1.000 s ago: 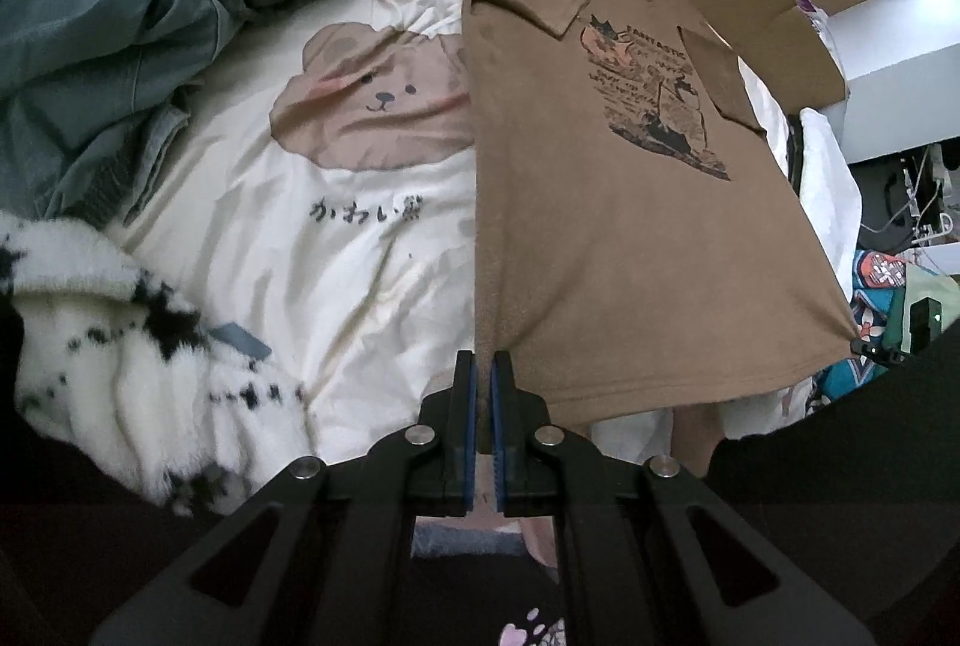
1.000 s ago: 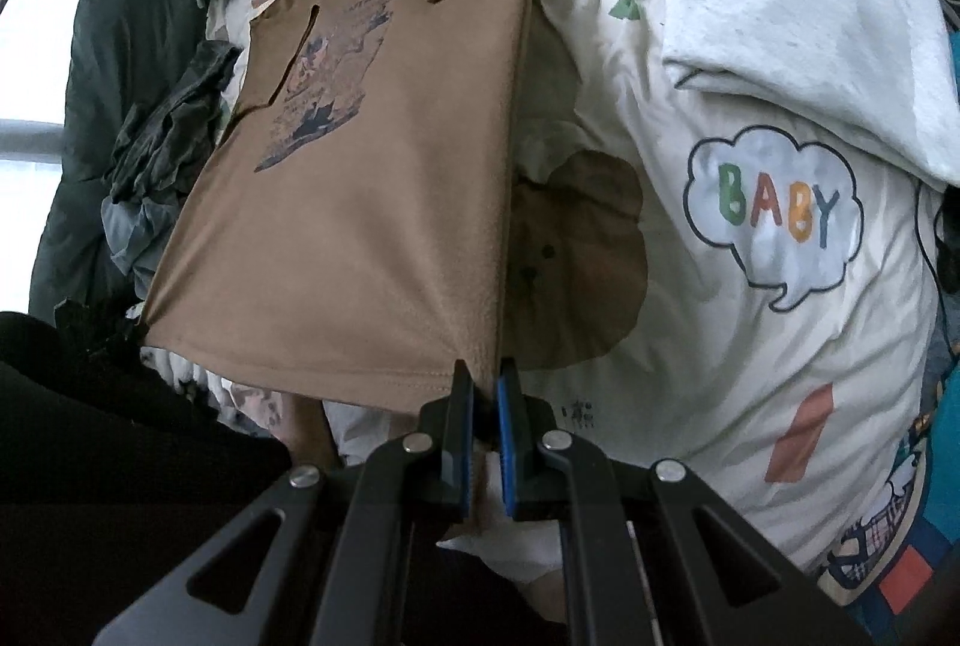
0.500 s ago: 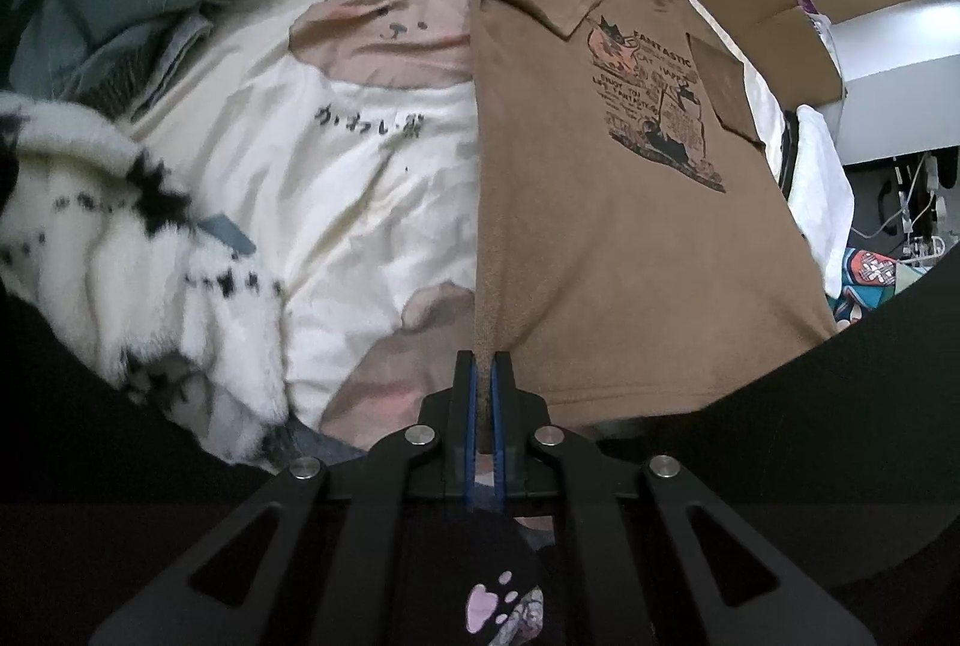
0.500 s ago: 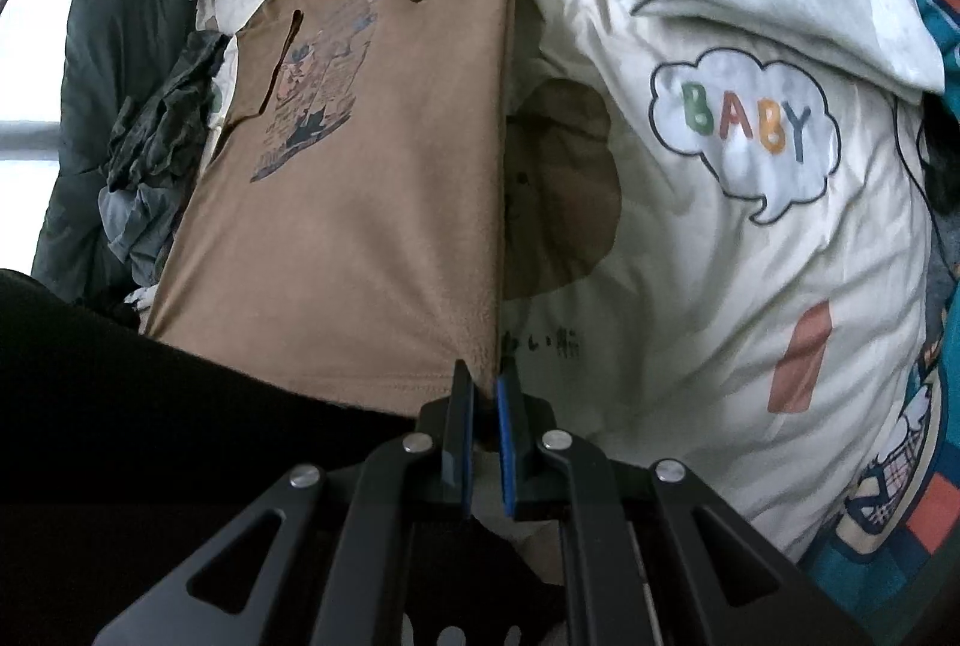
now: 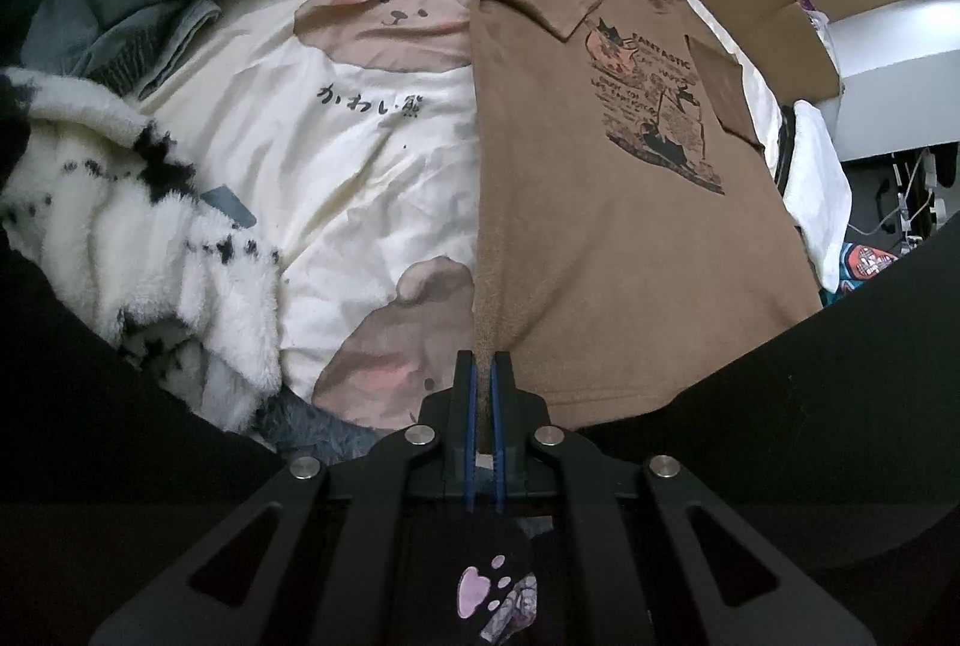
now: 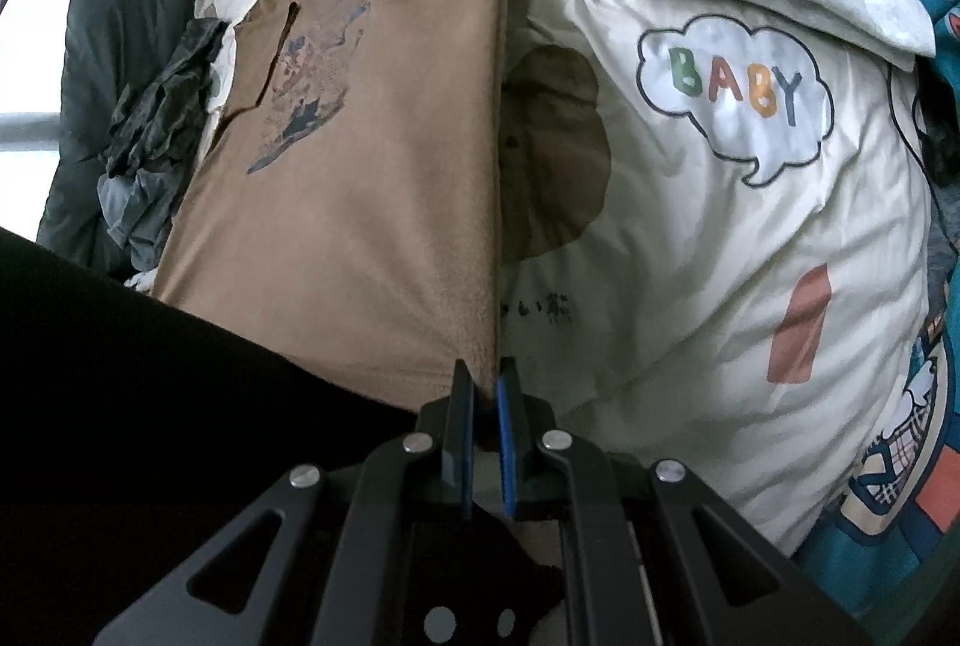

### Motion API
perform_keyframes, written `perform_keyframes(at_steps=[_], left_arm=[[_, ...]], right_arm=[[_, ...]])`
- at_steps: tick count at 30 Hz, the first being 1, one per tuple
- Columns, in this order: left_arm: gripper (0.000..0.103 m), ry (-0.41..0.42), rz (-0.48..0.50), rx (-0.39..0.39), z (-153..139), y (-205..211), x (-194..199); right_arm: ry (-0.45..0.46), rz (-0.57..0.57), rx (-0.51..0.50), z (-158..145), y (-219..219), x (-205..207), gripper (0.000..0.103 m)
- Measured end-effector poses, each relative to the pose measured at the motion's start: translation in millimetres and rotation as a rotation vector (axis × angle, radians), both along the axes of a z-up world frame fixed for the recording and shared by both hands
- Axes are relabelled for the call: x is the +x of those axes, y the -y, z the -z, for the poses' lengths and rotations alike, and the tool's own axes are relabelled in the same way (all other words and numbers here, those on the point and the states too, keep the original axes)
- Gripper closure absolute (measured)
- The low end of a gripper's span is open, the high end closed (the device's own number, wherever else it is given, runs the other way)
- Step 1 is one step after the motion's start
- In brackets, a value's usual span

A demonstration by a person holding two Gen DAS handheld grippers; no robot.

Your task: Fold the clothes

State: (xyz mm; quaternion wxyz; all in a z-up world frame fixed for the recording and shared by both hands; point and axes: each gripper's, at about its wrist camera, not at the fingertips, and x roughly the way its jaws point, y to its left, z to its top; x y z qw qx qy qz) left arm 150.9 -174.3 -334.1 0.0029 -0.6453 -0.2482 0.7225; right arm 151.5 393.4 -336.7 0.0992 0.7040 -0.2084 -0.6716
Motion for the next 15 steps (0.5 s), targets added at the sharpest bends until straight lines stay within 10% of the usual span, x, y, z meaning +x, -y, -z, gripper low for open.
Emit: perform_keyframes(at_steps=[15], left_arm=[[0.100, -0.129, -0.091, 0.043, -46.2, 10.7, -28.3]], right_arm=[[-0.062, 0.010, -0.010, -32.3, 0.6, -26.4, 0.097]])
